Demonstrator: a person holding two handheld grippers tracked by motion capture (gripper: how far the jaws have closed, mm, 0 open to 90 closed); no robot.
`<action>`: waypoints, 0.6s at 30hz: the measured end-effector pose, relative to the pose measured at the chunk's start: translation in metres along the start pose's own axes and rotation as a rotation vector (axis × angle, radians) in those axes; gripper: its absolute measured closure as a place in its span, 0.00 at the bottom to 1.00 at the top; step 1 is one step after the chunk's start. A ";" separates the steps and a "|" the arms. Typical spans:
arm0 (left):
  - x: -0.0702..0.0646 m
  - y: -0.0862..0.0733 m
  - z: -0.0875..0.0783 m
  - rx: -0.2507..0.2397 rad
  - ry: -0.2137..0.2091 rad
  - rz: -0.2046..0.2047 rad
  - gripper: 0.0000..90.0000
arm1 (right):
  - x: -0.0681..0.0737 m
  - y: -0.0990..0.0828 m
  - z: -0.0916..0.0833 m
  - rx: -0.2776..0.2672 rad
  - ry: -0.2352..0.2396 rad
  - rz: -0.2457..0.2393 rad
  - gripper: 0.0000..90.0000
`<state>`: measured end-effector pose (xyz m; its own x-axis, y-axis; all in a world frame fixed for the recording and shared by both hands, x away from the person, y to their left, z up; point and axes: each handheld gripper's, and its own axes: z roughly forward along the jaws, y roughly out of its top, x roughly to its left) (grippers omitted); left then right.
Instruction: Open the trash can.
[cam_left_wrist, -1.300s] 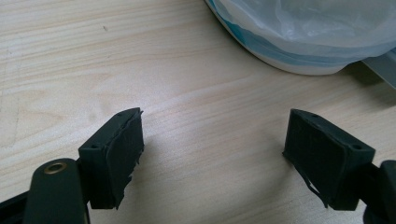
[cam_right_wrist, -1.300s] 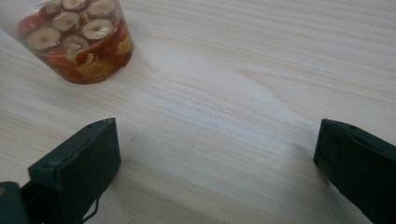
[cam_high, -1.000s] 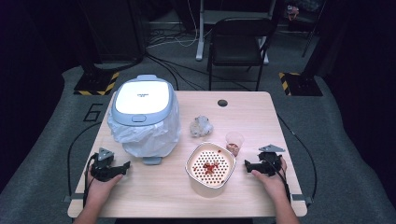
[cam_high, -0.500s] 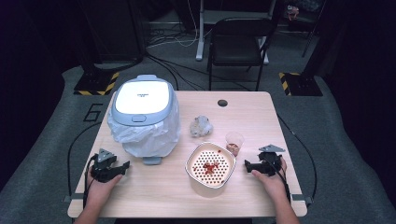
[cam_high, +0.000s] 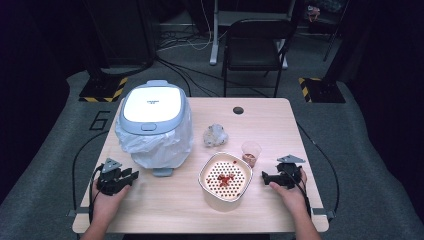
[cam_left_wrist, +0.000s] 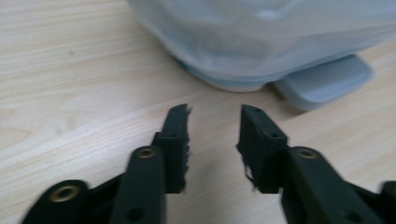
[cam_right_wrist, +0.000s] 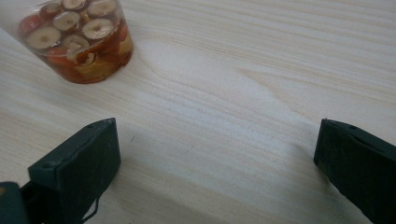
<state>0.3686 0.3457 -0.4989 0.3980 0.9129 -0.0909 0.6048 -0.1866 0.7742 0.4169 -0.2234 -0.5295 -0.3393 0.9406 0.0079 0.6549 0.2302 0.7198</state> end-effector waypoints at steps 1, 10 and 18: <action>-0.003 0.003 -0.003 -0.007 -0.016 0.013 0.75 | 0.000 0.000 0.000 0.000 0.000 -0.001 0.00; -0.026 0.012 -0.008 0.017 -0.108 0.006 0.88 | 0.000 0.000 0.000 0.000 0.000 0.000 0.00; -0.041 0.023 0.003 0.028 -0.136 0.051 0.92 | 0.000 0.000 0.000 0.000 0.001 -0.001 0.00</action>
<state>0.3678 0.3032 -0.4794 0.5173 0.8446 -0.1376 0.5997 -0.2431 0.7624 0.4169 -0.2235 -0.5293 -0.3405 0.9402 0.0081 0.6544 0.2307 0.7201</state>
